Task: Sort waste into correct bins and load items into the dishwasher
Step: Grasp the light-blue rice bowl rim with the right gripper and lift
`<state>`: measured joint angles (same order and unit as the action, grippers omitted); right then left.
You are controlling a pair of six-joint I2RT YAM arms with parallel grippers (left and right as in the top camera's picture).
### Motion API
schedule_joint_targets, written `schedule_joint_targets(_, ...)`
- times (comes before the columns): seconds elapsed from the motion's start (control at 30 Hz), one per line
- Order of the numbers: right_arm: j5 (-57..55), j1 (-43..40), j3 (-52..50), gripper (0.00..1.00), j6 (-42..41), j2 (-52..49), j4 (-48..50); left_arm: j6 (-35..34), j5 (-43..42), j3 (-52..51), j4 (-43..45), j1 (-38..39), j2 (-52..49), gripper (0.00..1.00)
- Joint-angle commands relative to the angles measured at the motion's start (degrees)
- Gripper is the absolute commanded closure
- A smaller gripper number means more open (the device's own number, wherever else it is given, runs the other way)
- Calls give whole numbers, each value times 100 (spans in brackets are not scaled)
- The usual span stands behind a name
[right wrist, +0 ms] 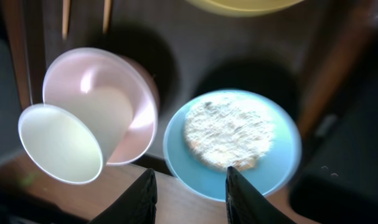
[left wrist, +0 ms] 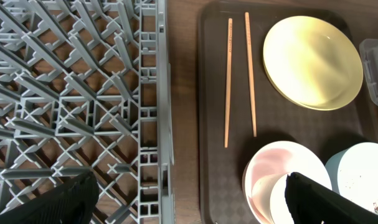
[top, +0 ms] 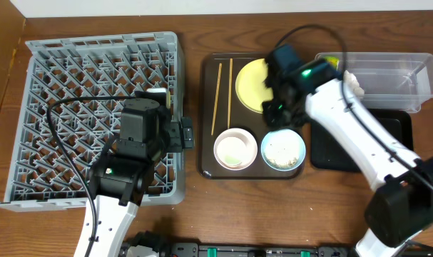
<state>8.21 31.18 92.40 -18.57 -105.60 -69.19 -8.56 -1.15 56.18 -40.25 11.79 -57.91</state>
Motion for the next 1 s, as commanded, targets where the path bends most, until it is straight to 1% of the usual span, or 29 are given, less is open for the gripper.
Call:
schedule_joint_targets(0.0, 20, 321, -487, 66, -22, -17, 299, 76, 9, 105, -4, 13, -7, 4)
schedule_joint_targets(0.13, 22, 426, -1121, 63, -92, -17, 1047, 76, 9, 105, -4, 13, -7, 4)
schedule_joint_targets(0.27, 22, 407, -1635, 60, -114, -17, 1593, 76, 9, 105, -4, 13, -7, 4)
schedule_joint_targets(0.47, 24, 404, -1998, 60, -111, -17, 1987, 76, 9, 105, -4, 13, -7, 4)
schedule_joint_targets(0.57, 20, 404, -2188, 62, -111, -17, 2124, 76, 9, 105, -4, 13, -7, 4)
schedule_joint_targets(0.63, -35, 396, -2291, 68, -114, -17, 2122, 76, 9, 105, -4, 13, -7, 4)
schedule_joint_targets(0.73, -452, 352, -2337, 75, -262, -17, 2120, 76, 9, 105, -4, 13, -7, 4)
schedule_joint_targets(0.83, -616, 245, -2334, 76, -369, -15, 2334, 76, 9, 105, -4, 13, -7, 4)
schedule_joint_targets(0.87, -544, 221, -2334, 78, -369, -15, 2402, 76, 9, 105, -4, 13, -7, 4)
schedule_joint_targets(0.9, -442, 208, -2334, 83, -367, -15, 2470, 76, 9, 105, -4, 13, -7, 4)
schedule_joint_targets(0.97, -227, 199, -2315, 96, -365, -15, 2533, 76, 9, 105, -4, 13, -7, 4)
